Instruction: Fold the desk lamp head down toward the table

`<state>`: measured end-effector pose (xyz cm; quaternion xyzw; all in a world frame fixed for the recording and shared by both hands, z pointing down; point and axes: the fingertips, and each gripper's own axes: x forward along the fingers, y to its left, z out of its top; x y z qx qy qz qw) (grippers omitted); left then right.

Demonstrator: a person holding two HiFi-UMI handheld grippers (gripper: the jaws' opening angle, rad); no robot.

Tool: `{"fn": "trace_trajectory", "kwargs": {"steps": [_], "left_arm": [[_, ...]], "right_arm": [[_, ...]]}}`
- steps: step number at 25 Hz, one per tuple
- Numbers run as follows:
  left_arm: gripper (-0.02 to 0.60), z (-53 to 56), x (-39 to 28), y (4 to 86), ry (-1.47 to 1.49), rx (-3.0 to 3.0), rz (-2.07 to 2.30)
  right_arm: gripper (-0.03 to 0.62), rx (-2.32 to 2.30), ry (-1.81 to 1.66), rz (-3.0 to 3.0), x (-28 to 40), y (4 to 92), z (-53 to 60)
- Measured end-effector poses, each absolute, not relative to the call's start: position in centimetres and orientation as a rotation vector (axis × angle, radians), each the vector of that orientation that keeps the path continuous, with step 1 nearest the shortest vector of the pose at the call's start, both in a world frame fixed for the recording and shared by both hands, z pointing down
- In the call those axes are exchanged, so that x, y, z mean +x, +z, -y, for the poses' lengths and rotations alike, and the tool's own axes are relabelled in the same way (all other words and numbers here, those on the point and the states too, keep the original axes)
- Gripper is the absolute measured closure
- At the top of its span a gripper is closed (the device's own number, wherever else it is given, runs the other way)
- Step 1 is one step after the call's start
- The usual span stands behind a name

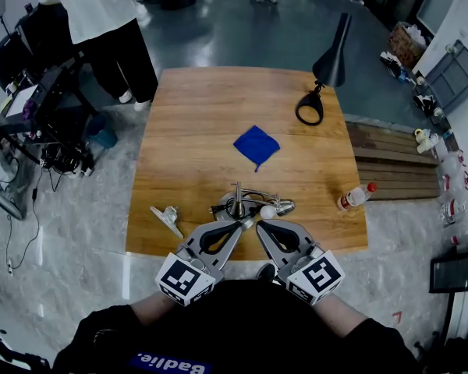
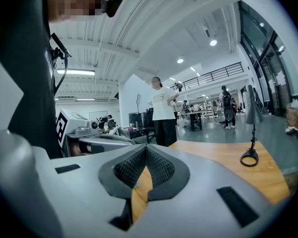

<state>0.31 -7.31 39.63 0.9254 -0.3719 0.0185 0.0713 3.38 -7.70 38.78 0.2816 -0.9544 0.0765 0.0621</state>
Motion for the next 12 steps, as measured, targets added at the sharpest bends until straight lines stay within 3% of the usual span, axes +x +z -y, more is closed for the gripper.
{"fn": "trace_trajectory", "kwargs": {"steps": [12], "left_arm": [[0.574, 7.3, 0.36, 39.61, 0.059, 2.777, 1.122]], "right_arm": [[0.589, 0.871, 0.232, 2.885, 3.65, 38.71, 7.88]]}}
